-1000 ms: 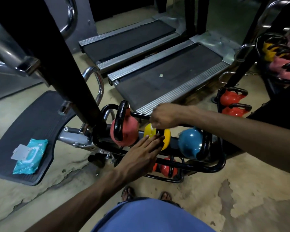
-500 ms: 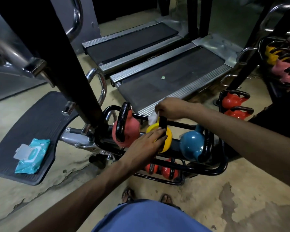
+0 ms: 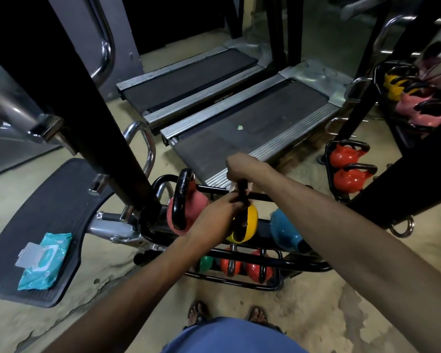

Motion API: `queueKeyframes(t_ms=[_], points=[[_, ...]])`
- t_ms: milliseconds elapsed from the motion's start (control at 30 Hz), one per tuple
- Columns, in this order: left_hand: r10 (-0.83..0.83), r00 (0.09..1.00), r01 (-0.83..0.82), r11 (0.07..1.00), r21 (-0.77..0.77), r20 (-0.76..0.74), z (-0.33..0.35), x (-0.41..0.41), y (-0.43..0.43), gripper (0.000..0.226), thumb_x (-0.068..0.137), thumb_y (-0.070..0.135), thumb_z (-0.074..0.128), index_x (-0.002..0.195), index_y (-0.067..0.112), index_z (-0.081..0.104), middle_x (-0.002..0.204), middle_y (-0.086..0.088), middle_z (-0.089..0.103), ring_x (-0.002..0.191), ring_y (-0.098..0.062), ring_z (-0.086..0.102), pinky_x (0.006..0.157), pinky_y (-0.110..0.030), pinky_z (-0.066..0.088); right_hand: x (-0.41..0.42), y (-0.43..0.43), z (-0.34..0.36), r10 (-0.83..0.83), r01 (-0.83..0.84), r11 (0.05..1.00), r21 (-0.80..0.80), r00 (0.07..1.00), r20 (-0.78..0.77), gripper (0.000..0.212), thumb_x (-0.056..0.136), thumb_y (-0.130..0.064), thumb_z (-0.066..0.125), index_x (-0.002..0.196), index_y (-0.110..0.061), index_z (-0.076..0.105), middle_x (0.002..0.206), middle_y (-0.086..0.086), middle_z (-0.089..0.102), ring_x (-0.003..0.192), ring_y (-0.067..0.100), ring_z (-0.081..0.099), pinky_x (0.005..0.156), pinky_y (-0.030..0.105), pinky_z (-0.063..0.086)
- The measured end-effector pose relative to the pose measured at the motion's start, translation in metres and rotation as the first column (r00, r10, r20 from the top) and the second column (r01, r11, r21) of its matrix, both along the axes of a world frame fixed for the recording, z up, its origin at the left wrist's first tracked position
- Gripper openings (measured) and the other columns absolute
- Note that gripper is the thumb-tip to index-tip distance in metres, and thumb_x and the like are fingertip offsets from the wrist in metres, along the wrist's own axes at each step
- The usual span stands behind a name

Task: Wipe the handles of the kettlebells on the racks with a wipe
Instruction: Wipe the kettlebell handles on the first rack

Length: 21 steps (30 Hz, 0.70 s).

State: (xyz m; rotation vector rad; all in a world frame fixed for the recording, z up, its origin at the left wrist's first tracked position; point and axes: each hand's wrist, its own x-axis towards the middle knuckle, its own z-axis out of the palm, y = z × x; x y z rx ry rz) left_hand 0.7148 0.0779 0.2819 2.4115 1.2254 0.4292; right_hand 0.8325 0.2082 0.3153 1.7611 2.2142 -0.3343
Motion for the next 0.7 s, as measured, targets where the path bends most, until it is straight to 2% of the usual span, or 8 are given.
queueKeyframes(t_ms=[133,200,333,433,467,533,600,700], points=[[-0.005,0.993,0.002,1.000,-0.018,-0.115,0.011,0.001,0.010,0.071,0.086,0.029,0.076,0.148,0.019,0.045,0.160,0.000,0.035,0.135,-0.024,0.049,0.105,-0.041,0.048,0.016,-0.001,-0.008,-0.240,0.250,0.968,0.028,0.951,-0.197,0.030,0.092,-0.016,0.053,0.114,-0.002,0.067,0.121,0.019,0.068,0.113,0.037,0.064,0.082,0.035,0.051],[-0.011,0.986,0.002,0.999,-0.053,-0.165,0.013,0.003,0.018,0.084,0.083,0.031,0.079,0.154,0.018,0.035,0.165,0.001,0.024,0.142,-0.023,0.042,0.109,-0.041,0.045,0.028,-0.010,-0.019,-0.403,0.423,0.905,-0.041,0.825,-0.397,0.029,0.094,-0.016,0.053,0.113,-0.001,0.068,0.115,0.020,0.069,0.110,0.037,0.065,0.087,0.036,0.053],[0.013,0.987,-0.039,0.986,-0.161,-0.163,0.014,0.004,0.031,0.110,0.075,0.041,0.084,0.160,0.019,0.019,0.168,0.007,0.009,0.149,-0.011,0.024,0.117,-0.028,0.032,0.042,-0.041,-0.051,-0.672,0.622,0.641,-0.450,0.171,-0.720,0.016,0.092,-0.014,0.051,0.085,-0.009,0.065,0.083,0.011,0.063,0.079,0.030,0.066,0.073,0.039,0.058],[0.018,0.987,-0.049,0.980,-0.191,-0.162,0.015,0.005,0.034,0.114,0.072,0.043,0.086,0.160,0.020,0.019,0.167,0.009,0.009,0.148,-0.010,0.027,0.115,-0.025,0.031,0.035,-0.040,-0.062,-0.678,0.515,0.344,-0.785,-0.443,-0.587,0.026,0.094,-0.001,0.047,0.068,-0.004,0.050,0.063,0.013,0.050,0.046,0.024,0.054,0.044,0.025,0.042],[0.011,0.983,-0.043,0.983,-0.177,-0.181,0.015,0.005,0.034,0.113,0.073,0.041,0.086,0.160,0.020,0.018,0.167,0.008,0.009,0.148,-0.010,0.027,0.114,-0.024,0.031,0.032,-0.038,-0.063,-0.653,0.424,0.276,-0.862,-0.575,-0.492,0.032,0.097,-0.001,0.042,0.066,-0.003,0.046,0.062,0.011,0.047,0.043,0.022,0.051,0.041,0.022,0.038],[0.001,0.977,-0.035,0.987,-0.155,-0.213,0.016,0.006,0.033,0.110,0.075,0.038,0.084,0.160,0.019,0.017,0.168,0.007,0.008,0.149,-0.010,0.026,0.113,-0.021,0.029,0.029,-0.041,-0.068,-0.629,0.296,0.227,-0.928,-0.683,-0.372,0.031,0.099,-0.002,0.038,0.070,0.000,0.048,0.066,0.012,0.050,0.052,0.023,0.051,0.044,0.025,0.041],[-0.001,0.975,-0.035,0.986,-0.160,-0.220,0.017,0.007,0.031,0.109,0.077,0.038,0.083,0.160,0.019,0.016,0.168,0.007,0.007,0.149,-0.010,0.024,0.113,-0.021,0.028,0.028,-0.045,-0.075,-0.654,0.239,0.235,-0.942,-0.678,-0.335,0.023,0.097,-0.003,0.040,0.082,0.001,0.056,0.071,0.012,0.056,0.060,0.025,0.055,0.051,0.029,0.047],[0.001,0.973,-0.040,0.985,-0.166,-0.229,0.019,0.007,0.031,0.108,0.078,0.038,0.083,0.160,0.019,0.015,0.168,0.008,0.006,0.149,-0.010,0.024,0.113,-0.022,0.028,0.033,-0.039,-0.078,-0.661,0.213,0.246,-0.946,-0.677,-0.324,0.031,0.098,-0.002,0.038,0.071,-0.002,0.052,0.064,0.011,0.054,0.055,0.022,0.051,0.049,0.027,0.047]])
